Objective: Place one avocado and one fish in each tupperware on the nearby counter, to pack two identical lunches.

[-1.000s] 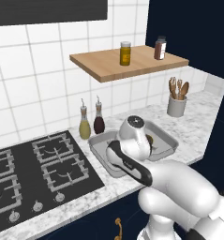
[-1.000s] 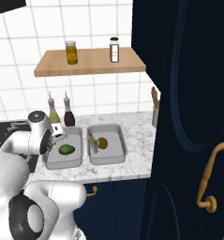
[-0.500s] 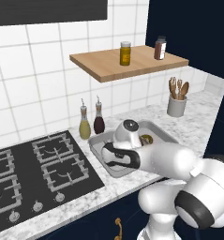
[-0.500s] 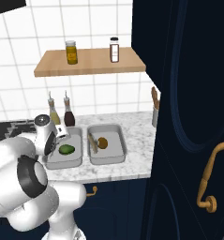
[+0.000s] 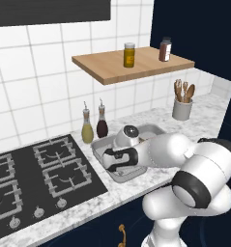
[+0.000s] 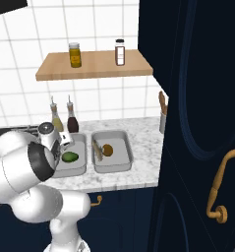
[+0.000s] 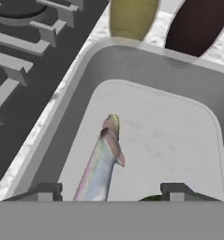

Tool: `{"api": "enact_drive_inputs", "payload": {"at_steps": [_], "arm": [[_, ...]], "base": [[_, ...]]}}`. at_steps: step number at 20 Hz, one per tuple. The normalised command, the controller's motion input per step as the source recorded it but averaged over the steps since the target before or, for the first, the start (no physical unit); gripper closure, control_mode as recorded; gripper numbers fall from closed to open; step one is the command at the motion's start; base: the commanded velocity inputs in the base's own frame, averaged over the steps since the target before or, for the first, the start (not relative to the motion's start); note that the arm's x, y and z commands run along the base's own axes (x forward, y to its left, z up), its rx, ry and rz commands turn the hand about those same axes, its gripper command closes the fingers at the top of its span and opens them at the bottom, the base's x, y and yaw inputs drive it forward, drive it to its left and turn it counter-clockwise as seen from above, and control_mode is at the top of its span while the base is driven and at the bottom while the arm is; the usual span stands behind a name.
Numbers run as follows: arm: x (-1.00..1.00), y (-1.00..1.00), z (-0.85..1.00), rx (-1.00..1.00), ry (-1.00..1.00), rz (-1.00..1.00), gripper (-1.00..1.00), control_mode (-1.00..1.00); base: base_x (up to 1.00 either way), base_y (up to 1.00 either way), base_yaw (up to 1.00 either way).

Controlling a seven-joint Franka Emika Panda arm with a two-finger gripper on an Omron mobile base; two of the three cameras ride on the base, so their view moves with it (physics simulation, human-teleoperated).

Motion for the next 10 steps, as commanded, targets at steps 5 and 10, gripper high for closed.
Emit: {"api": "enact_drive_inputs", "payload": {"at_steps": [5,10], "arm": [[-0.08,0.0,0.57,0.0,-0.16,0.0,-1.0,-1.0],[-0.71,0.0,0.55,0.0,-0.18,0.0,-1.0,-1.0]], "base": [[0.0,0.0,0.0],[0.0,0.0,0.0]]}}
